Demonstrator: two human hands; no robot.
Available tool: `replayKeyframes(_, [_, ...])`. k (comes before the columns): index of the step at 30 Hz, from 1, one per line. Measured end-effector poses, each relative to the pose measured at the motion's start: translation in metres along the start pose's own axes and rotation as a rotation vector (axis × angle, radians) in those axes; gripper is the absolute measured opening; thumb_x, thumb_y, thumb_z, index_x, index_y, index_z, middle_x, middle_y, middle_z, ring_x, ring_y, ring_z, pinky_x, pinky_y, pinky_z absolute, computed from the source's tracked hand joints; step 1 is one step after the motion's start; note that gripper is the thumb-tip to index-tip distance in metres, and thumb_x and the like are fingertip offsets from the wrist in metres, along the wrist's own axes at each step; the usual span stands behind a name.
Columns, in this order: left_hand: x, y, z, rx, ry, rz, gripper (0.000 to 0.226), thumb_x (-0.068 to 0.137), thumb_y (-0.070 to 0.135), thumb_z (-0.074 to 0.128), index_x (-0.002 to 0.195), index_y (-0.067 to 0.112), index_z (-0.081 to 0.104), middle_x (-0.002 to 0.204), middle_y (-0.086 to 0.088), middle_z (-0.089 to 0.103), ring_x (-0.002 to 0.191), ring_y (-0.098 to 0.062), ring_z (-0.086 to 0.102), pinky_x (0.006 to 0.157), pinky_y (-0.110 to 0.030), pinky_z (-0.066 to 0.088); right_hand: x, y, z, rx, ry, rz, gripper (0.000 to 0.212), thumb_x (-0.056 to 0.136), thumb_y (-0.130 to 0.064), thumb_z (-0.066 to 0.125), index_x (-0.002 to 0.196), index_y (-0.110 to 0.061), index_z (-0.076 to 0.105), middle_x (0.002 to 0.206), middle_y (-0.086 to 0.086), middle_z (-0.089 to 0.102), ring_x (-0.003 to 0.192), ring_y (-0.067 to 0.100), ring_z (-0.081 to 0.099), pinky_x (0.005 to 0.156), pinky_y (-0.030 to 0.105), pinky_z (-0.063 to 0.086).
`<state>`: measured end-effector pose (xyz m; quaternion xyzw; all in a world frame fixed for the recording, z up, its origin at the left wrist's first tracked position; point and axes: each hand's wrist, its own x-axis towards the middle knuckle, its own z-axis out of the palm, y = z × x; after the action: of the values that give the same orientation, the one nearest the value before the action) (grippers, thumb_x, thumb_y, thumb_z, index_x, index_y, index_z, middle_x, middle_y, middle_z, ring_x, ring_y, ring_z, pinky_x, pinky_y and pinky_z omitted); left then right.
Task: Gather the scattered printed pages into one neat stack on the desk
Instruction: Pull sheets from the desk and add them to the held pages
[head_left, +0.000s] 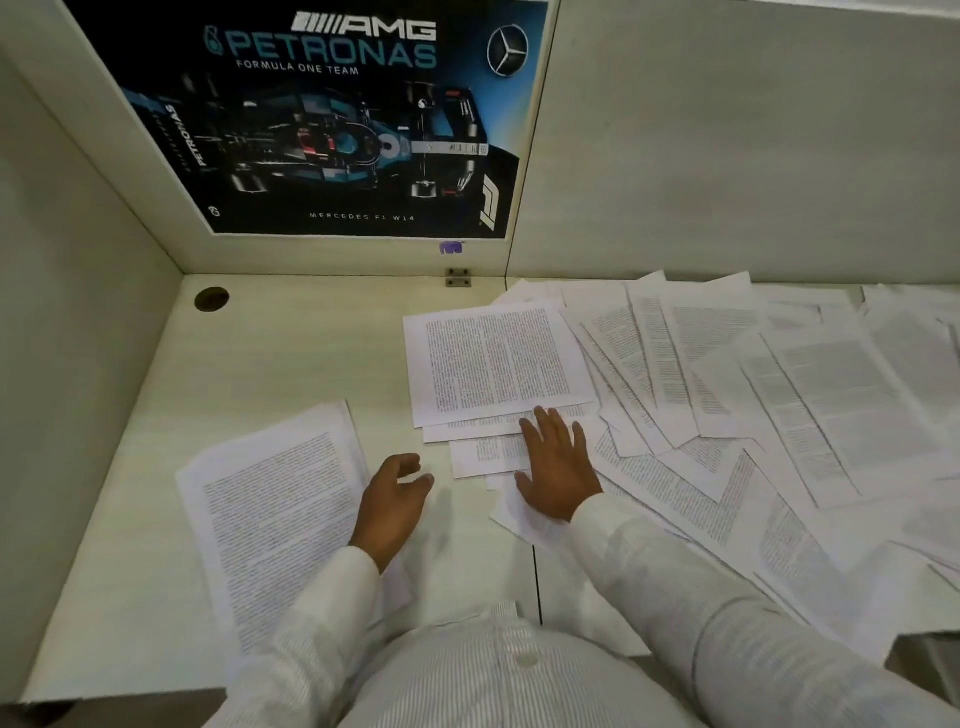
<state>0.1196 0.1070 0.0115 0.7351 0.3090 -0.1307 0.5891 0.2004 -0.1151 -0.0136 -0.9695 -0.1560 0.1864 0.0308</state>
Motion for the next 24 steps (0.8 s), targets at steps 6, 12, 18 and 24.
replayKeyframes(6, [0.003, -0.006, 0.012, -0.118, 0.081, -0.081, 0.027, 0.095, 0.017, 0.061, 0.121, 0.019, 0.059, 0.119, -0.002, 0.062, 0.104, -0.023, 0.064, 0.091, -0.041, 0.056, 0.035, 0.01, -0.013, -0.027, -0.073, -0.095, 0.081, 0.092, -0.043, 0.054, 0.156, -0.014, 0.014, 0.164, 0.013, 0.01, 0.146, 0.033, 0.021, 0.116, 0.05, 0.024])
replayKeyframes(12, [0.003, -0.001, 0.03, -0.145, 0.076, -0.152, 0.021, 0.095, 0.014, 0.058, 0.114, 0.02, 0.061, 0.108, -0.002, 0.065, 0.096, -0.022, 0.068, 0.084, -0.036, 0.057, 0.067, 0.003, -0.018, 0.017, 0.081, -0.061, 0.05, 0.092, -0.043, 0.056, 0.132, -0.015, 0.049, 0.128, 0.01, 0.05, 0.114, 0.03, 0.048, 0.086, 0.041, 0.044])
replayKeyframes(18, [0.015, 0.019, 0.039, -0.117, -0.02, -0.147, 0.02, 0.096, 0.02, 0.061, 0.116, 0.018, 0.06, 0.107, -0.004, 0.065, 0.095, -0.021, 0.068, 0.084, -0.037, 0.057, 0.081, 0.008, -0.028, 0.194, 0.067, -0.03, 0.027, 0.095, -0.023, 0.049, 0.116, -0.01, 0.061, 0.111, 0.014, 0.055, 0.102, 0.036, 0.055, 0.071, 0.038, 0.045])
replayKeyframes(24, [0.024, 0.041, 0.046, -0.198, -0.23, -0.09, 0.08, 0.077, 0.064, 0.067, 0.141, 0.026, 0.037, 0.13, 0.003, 0.057, 0.112, -0.014, 0.063, 0.09, -0.035, 0.057, 0.04, -0.028, -0.039, 0.417, 0.01, -0.007, 0.027, 0.097, -0.027, 0.046, 0.116, -0.013, 0.058, 0.106, 0.012, 0.068, 0.097, 0.036, 0.064, 0.078, 0.039, 0.051])
